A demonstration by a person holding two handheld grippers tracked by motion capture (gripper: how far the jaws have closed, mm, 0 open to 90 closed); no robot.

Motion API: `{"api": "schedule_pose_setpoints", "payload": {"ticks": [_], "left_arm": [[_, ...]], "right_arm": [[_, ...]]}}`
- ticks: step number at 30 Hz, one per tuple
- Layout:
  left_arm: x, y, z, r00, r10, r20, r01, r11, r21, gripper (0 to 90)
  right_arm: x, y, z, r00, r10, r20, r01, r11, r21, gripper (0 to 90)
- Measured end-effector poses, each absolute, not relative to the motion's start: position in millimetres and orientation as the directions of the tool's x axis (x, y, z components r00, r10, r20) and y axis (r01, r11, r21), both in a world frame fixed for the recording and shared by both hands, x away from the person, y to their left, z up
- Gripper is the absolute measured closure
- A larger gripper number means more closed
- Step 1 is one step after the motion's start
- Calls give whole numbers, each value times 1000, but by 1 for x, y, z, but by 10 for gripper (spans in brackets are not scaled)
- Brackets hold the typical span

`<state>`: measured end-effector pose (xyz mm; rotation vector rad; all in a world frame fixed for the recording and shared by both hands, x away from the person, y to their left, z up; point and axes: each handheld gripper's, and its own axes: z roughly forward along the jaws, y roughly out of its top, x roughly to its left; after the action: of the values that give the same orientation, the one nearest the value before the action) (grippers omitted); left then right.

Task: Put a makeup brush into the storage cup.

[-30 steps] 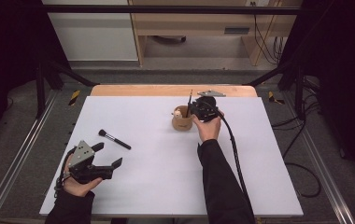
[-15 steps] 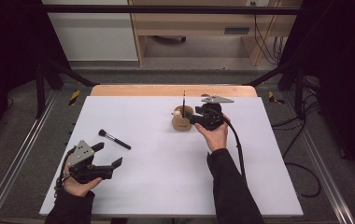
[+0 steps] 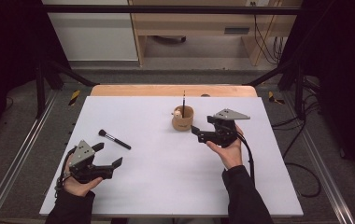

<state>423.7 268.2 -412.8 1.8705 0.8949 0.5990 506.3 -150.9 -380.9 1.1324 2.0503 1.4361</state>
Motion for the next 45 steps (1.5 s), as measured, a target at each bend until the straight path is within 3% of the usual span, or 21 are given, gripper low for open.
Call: {"api": "schedule_pose_setpoints", "payload": {"ticks": [24, 45], "left_arm": [[426, 270, -416, 601, 799, 15, 348, -278, 895, 98], [427, 273, -418, 584, 812, -6, 352, -246, 903, 90]], "right_arm": [[443, -198, -393, -617, 784, 74, 321, 165, 933, 114], [409, -246, -420, -521, 849, 88, 347, 116, 931, 54]]}}
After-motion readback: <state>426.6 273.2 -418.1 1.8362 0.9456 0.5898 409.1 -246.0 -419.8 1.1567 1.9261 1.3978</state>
